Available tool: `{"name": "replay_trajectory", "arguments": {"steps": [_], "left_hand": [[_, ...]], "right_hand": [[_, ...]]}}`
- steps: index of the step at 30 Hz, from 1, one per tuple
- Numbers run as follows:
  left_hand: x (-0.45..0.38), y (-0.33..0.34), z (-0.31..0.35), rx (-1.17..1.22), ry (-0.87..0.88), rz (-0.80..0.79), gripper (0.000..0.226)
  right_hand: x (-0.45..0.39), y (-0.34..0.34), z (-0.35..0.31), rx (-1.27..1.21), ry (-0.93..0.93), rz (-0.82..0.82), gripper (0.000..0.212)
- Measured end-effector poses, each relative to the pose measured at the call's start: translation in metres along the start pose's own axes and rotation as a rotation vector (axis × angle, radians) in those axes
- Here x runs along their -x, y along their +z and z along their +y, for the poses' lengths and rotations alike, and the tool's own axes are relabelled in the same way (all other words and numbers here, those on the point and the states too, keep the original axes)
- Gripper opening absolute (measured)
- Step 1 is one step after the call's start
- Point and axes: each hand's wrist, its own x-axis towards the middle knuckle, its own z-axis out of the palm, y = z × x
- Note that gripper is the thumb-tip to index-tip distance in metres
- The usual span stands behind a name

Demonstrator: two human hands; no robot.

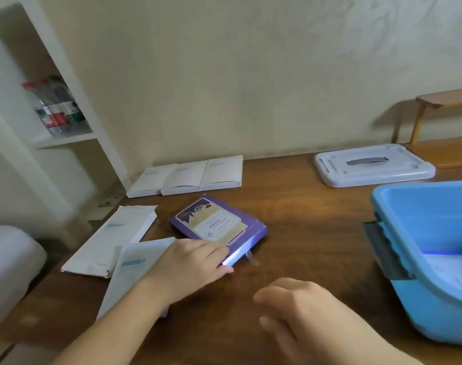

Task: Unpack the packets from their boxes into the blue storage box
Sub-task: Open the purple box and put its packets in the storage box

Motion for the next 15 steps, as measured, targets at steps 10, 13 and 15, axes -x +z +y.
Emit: {"name": "replay_trajectory", "arguments": {"steps": [10,13,15], "left_hand": [[-0.001,0.005,0.003,0.437,-0.838,0.392,0.041],[0.003,0.002,0.006,0.493,-0.849,0.499,0.042],[0.005,0.0,0.009,0.502,-0.804,0.538,0.045]], "right_hand": [[-0.051,0.034,0.025,0.069,0.048,0.115,0.029],[-0.067,0.035,0.023,0.189,-0.119,0.303,0.032],[-0.073,0.035,0.023,0.244,-0.221,0.323,0.033]]}}
